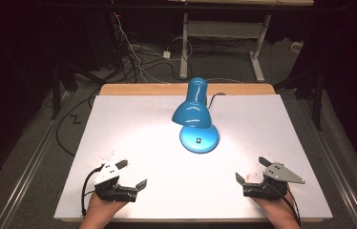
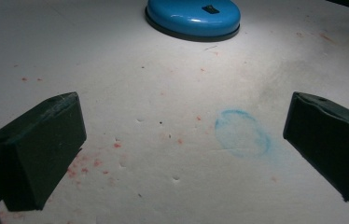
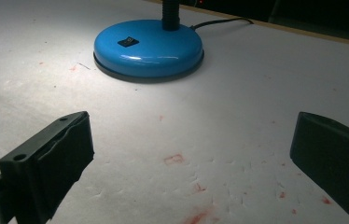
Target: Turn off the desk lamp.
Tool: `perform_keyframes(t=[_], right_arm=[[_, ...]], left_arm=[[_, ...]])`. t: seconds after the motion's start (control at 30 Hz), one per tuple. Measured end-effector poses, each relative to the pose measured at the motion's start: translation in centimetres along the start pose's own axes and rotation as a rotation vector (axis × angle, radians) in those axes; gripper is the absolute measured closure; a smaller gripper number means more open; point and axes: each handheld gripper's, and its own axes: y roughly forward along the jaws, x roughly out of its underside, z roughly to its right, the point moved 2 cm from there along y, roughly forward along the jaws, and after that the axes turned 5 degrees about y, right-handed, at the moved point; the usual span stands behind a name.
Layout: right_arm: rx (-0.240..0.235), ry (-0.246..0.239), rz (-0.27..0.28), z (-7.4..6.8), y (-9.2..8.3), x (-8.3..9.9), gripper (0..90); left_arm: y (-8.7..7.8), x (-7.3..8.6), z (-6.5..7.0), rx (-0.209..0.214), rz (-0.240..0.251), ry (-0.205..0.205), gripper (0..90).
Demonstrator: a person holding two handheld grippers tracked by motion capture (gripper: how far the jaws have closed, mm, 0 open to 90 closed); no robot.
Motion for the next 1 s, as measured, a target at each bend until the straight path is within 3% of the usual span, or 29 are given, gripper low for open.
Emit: perform_keyframes(t=[0.8,1.0], right_arm=[[-0.009,0.004,0.018,0.12,-0.38,-0.39,0.3],[-0.018,0.002,0.001,-0.04,-0.28,-0.33,2.9]], left_arm=[[0.25,-0.20,0.39,0.010,0.002,0.011,0.0],[0.18,-0.18,0.26,0.008,0.003,0.005,0.0]])
